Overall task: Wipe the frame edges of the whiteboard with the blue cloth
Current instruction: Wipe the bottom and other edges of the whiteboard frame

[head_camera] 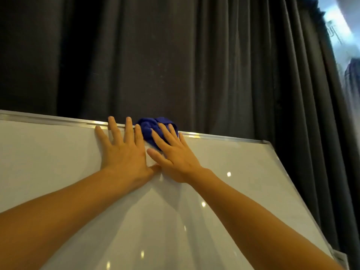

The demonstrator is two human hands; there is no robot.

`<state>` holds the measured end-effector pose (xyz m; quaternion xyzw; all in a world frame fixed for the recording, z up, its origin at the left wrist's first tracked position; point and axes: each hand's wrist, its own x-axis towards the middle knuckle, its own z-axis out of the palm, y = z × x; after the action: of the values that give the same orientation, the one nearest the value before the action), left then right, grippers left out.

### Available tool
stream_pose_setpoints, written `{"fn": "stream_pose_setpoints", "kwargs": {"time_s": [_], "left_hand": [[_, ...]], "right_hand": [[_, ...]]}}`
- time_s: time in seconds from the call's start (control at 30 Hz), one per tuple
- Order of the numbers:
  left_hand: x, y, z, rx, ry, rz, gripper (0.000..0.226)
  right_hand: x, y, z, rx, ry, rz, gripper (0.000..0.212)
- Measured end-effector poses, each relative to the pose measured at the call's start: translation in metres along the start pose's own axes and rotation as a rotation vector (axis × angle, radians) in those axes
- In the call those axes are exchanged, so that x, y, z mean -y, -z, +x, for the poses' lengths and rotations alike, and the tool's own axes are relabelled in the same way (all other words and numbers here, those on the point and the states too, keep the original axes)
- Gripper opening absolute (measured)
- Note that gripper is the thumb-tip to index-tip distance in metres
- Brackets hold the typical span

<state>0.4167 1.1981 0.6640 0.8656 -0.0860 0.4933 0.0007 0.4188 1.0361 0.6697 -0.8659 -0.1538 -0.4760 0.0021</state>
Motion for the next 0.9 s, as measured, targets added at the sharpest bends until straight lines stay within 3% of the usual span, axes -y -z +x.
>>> {"fn": "stream_pose_setpoints", "kwargs": {"time_s": [0.1, 0.23, 0.3, 0.47, 0.53, 0.63, 0.77, 0.83, 0.9], "left_hand": [[-0.042, -0.005, 0.005, 0.029, 0.011, -0.027, 0.121], [-0.112, -0.017, 0.001, 0.094, -0.035, -0.034, 0.119], [-0.148, -0.016, 0.005, 0.106, -0.004, -0.028, 0.118], [-0.235, -0.01, 0.019, 0.12, 0.006, 0.004, 0.115], [-0.26, -0.009, 0.025, 0.127, 0.05, -0.001, 0.116], [-0.292, -0.011, 0.031, 0.117, 0.028, 0.015, 0.118], [-0.315, -0.019, 0.046, 0.096, -0.039, 0.042, 0.119], [-0.324, -0.024, 0.051, 0.084, -0.022, 0.053, 0.119], [-0.343, -0.03, 0.055, 0.059, -0.028, 0.06, 0.12]], "right_hand": [[-0.086, 0.017, -0.021, 0.003, -0.14, -0.053, 0.067], [-0.205, 0.036, -0.06, 0.081, -0.505, -0.021, 0.064], [-0.221, 0.04, -0.055, 0.046, -0.459, 0.036, 0.067], [-0.202, 0.038, -0.052, 0.054, 0.007, 0.08, 0.073], [-0.22, 0.044, -0.054, 0.062, 0.081, 0.027, 0.068], [-0.297, 0.061, -0.064, 0.088, -0.029, -0.09, 0.062], [-0.389, 0.071, -0.087, 0.108, -0.421, -0.086, 0.064], [-0.389, 0.067, -0.083, 0.049, -0.402, -0.035, 0.064], [-0.372, 0.06, -0.081, 0.024, -0.267, 0.023, 0.068]]}}
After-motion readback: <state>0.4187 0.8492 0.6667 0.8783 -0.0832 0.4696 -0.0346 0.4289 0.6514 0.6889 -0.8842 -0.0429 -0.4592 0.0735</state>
